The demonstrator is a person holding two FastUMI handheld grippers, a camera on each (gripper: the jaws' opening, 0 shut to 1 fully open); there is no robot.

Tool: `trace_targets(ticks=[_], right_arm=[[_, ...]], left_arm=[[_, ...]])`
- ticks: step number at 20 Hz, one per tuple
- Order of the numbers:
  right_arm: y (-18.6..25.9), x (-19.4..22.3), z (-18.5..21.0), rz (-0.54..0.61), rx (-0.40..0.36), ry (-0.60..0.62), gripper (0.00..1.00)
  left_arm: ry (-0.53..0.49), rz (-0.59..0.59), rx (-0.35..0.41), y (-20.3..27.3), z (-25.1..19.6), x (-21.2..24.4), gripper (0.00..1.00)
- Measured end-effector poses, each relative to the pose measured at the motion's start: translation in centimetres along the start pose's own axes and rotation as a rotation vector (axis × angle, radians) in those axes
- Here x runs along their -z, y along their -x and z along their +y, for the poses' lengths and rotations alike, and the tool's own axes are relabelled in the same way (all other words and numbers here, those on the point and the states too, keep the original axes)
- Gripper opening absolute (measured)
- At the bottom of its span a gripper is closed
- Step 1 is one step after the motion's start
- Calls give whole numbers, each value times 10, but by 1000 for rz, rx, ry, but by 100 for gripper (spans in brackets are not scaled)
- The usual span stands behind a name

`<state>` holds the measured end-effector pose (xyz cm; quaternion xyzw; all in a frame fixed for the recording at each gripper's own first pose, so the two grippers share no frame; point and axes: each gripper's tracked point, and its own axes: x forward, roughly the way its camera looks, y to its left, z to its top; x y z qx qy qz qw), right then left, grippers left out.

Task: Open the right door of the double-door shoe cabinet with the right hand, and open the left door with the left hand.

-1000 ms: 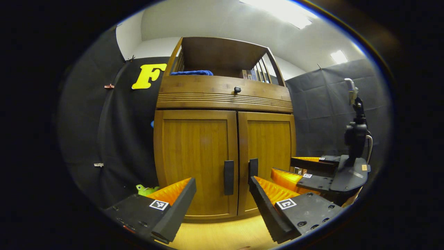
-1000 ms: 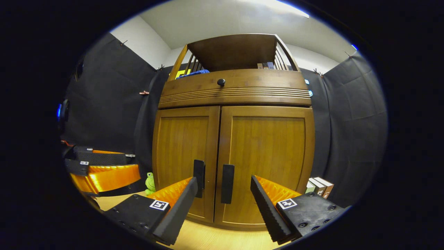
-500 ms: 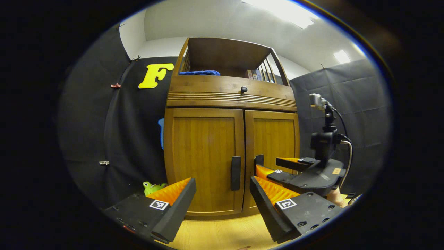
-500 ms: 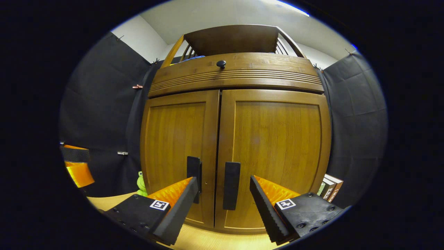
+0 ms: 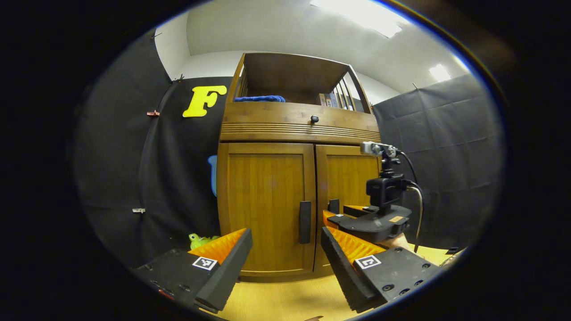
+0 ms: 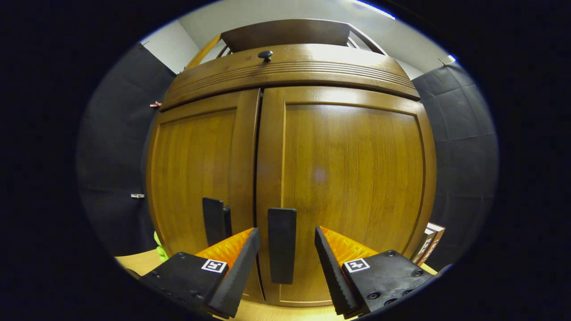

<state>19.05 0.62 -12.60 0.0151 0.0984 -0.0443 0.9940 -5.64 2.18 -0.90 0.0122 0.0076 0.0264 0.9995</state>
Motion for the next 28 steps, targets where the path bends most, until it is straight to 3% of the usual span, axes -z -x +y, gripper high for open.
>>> trace_targets(ticks=[1, 3, 6, 8, 10, 12, 15, 17, 18, 22, 23, 24, 28], right_arm=[[-3, 5, -3, 16, 9, -9, 80], [-7, 8, -2, 27, 6, -20, 61], [-14, 5, 6, 15, -18, -29, 63], [-13, 6, 4, 1, 9, 3, 38], [-12, 7, 2, -4, 13, 25, 34], [-11, 8, 3, 5, 4, 29, 22], [-8, 8, 4, 13, -10, 42, 27], [-3, 8, 5, 22, -25, 32, 22], [1, 8, 5, 26, -36, 28, 27], [23, 7, 5, 35, -73, 31, 27], [29, 6, 5, 36, -81, 31, 22], [36, 6, 4, 38, -87, 30, 27], [64, 2, -2, 43, -112, 31, 22]], left_arm=[[-3, 1, -5, 2, 1, -1, 96], [-11, 4, -27, 7, 5, 0, 96], [-8, 15, -51, 8, 8, 2, 96], [-7, 18, -64, 9, 11, 3, 96], [-6, 19, -71, 10, 12, 3, 96], [-2, 20, -73, 10, 11, 4, 96], [1, 22, -84, 12, 13, 5, 96], [2, 23, -90, 13, 14, 5, 96], [3, 24, -92, 14, 14, 5, 96], [16, 20, -84, 15, 12, 5, 95], [19, 25, -77, 14, 11, 6, 96], [18, 32, -72, 15, 10, 10, 96], [0, 51, -40, 10, -3, 16, 96]])
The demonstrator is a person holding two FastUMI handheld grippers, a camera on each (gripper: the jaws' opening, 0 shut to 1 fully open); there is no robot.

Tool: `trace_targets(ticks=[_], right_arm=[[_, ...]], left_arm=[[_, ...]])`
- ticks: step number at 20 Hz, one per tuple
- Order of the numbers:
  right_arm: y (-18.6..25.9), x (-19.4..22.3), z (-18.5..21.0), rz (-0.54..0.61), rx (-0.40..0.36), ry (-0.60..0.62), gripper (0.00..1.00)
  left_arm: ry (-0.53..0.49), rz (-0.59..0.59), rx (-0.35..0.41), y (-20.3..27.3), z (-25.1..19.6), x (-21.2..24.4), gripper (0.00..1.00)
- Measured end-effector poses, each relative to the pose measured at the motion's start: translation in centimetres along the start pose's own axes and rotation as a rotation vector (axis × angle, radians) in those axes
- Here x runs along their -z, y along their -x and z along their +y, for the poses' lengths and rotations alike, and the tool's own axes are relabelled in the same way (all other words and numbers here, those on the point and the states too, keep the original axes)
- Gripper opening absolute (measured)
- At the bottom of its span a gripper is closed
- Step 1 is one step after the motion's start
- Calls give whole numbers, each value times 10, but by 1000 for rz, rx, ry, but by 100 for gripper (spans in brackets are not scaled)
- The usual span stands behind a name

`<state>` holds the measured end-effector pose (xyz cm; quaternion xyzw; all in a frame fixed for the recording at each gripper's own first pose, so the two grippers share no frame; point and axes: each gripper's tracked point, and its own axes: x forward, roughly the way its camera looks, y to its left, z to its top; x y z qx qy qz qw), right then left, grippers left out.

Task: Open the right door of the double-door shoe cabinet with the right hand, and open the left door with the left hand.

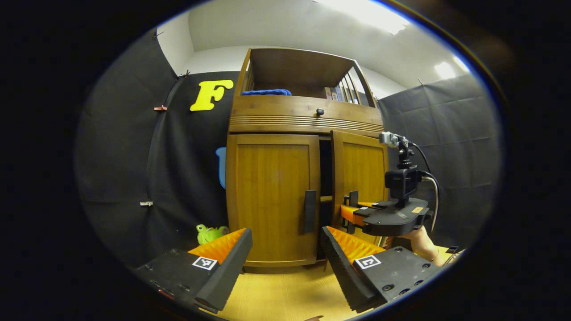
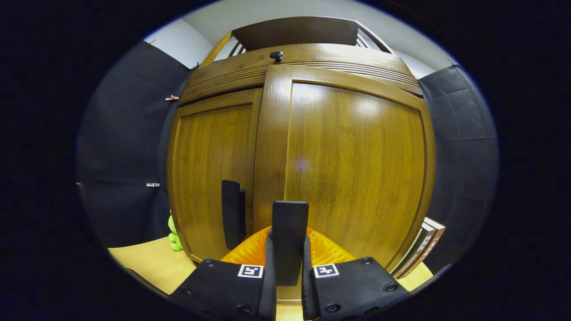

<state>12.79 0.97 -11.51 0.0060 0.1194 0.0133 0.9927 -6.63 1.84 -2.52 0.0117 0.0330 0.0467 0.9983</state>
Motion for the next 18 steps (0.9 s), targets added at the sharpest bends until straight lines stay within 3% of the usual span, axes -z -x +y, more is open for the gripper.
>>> trace_targets(ticks=[2, 7, 11, 12, 13, 14, 17, 18], right_arm=[[16, -1, -3, -2, -9, 3, 26], [53, -3, -14, -5, -21, 20, 27], [77, -5, -26, -12, -38, 20, 26], [83, -6, -28, -13, -43, 17, 22], [88, -6, -32, -12, -46, 18, 26], [94, -7, -35, -13, -49, 21, 22], [109, -7, -46, -17, -54, 25, 26], [113, -7, -50, -17, -56, 22, 22]], left_arm=[[-3, 6, 21, -1, -14, 2, 96], [2, -4, 56, -5, -28, 3, 96], [21, -5, 102, -14, -48, 6, 96], [21, -5, 113, -16, -53, 6, 95], [21, -4, 122, -19, -58, 7, 95], [20, -1, 132, -21, -63, 9, 95], [18, 9, 159, -28, -79, 13, 94], [19, 11, 167, -32, -83, 14, 94]])
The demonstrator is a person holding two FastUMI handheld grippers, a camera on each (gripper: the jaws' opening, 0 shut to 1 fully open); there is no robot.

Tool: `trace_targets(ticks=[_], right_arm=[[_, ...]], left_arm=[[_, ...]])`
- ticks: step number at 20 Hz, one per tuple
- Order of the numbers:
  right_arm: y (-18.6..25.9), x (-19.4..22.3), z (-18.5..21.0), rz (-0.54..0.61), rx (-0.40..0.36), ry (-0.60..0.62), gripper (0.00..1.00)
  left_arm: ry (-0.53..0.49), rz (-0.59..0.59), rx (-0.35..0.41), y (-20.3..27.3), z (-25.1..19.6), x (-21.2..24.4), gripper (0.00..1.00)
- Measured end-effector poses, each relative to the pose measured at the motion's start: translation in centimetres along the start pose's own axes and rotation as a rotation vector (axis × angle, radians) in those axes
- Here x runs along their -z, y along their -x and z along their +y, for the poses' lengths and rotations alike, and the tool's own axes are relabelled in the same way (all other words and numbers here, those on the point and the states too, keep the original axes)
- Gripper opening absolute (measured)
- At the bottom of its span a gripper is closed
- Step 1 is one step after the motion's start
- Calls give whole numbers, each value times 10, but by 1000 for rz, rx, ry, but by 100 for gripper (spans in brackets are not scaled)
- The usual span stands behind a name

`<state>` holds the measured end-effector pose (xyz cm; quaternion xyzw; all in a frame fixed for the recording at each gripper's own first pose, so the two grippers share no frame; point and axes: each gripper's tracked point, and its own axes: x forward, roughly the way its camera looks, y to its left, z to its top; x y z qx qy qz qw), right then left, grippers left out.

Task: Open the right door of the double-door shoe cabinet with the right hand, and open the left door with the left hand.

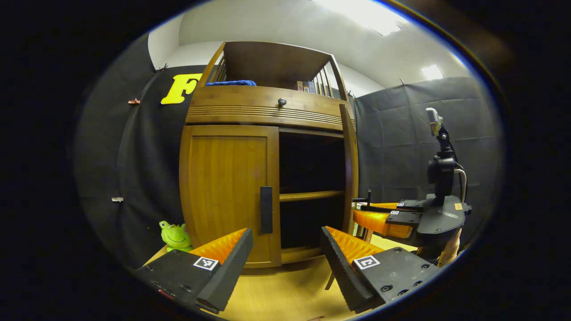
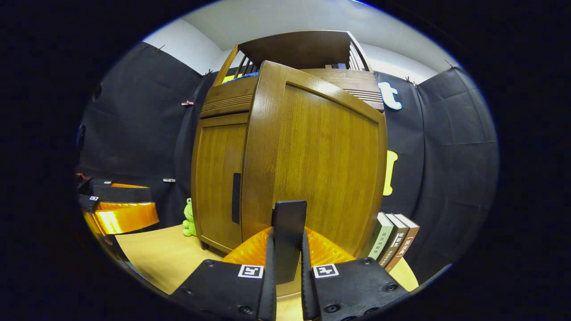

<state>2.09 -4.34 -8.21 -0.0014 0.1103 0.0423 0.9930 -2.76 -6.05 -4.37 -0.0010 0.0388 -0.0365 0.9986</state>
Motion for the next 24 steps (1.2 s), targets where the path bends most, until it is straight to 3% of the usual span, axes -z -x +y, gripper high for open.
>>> trace_targets(ticks=[11, 14, 15, 17, 18, 21, 24], right_arm=[[53, -1, -55, -17, 70, 3, 25], [62, -1, -70, -19, 102, 19, 20], [65, -1, -75, -21, 112, 24, 25], [69, -1, -86, -28, 142, 31, 25], [71, -3, -93, -36, 160, 39, 20], [76, -3, -110, -44, 196, 52, 29], [80, -6, -128, -54, 218, 31, 20]], left_arm=[[10, -26, 44, -33, -40, 3, 95], [19, -24, 44, -39, -45, 5, 95], [20, -24, 41, -41, -45, 5, 95], [22, -28, 28, -48, -45, 2, 94], [19, -32, 21, -50, -45, 3, 95], [-8, -43, -7, -55, -40, 4, 93], [-11, -34, -21, -63, -37, 8, 93]])
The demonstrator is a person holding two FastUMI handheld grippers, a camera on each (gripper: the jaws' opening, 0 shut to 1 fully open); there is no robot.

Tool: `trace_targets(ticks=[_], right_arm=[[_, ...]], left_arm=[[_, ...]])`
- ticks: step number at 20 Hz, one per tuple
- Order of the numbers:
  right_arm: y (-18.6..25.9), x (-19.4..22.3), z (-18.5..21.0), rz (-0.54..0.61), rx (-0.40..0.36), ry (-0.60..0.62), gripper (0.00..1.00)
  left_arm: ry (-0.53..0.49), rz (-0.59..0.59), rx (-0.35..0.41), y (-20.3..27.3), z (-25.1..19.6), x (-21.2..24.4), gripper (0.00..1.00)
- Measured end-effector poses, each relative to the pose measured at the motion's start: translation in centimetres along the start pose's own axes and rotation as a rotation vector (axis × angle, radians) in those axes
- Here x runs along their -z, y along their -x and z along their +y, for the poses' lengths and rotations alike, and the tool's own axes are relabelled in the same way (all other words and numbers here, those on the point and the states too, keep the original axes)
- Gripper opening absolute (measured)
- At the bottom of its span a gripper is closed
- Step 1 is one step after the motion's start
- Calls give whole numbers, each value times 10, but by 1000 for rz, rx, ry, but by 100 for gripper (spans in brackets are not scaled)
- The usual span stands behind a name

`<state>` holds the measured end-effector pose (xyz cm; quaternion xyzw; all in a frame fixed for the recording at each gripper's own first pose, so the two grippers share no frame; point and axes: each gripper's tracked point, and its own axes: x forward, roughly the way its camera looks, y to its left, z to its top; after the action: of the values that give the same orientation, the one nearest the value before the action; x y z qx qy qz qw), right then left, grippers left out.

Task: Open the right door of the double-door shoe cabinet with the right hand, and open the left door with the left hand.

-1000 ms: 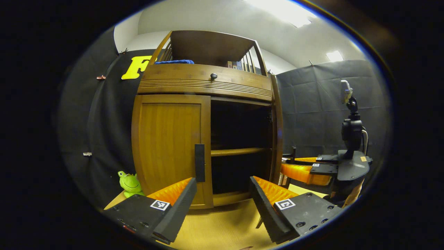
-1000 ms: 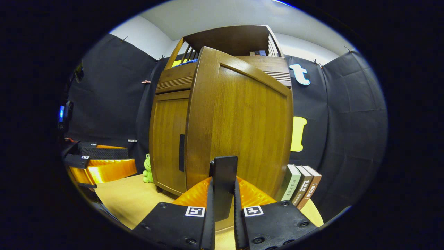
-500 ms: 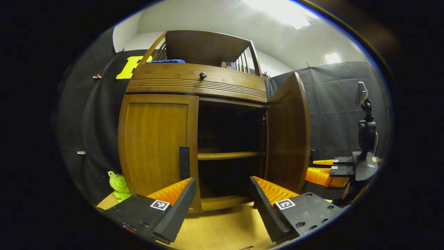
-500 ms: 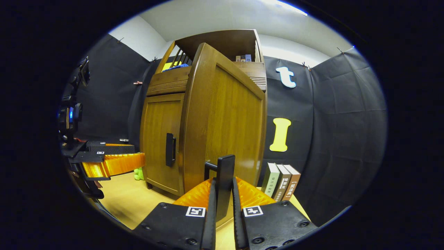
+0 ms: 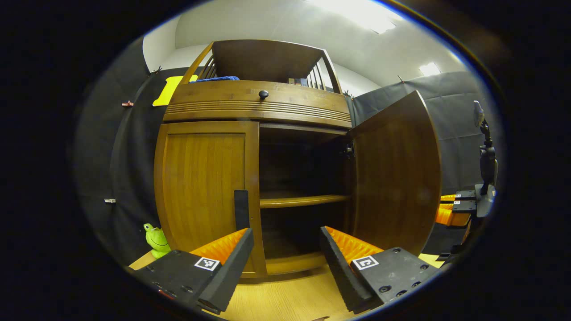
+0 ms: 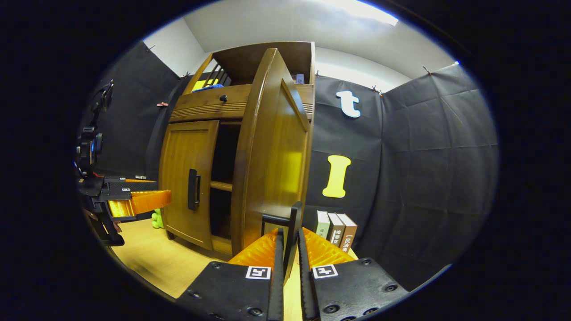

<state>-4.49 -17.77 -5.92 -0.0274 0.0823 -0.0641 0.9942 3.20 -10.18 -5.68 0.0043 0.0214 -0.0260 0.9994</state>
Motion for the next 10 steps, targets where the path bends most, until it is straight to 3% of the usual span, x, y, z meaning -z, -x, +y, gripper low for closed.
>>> trace_targets(ticks=[3, 4, 10], right_arm=[[2, 0, -13, 1, 1, -25, 10], [2, 0, -18, 3, 3, -33, 14], [11, 2, -54, 8, 33, -106, 13]], left_arm=[[7, 1, -15, -6, 4, 0, 92], [6, -2, -24, -7, 8, 1, 92], [22, -10, -64, -19, 23, 1, 93]])
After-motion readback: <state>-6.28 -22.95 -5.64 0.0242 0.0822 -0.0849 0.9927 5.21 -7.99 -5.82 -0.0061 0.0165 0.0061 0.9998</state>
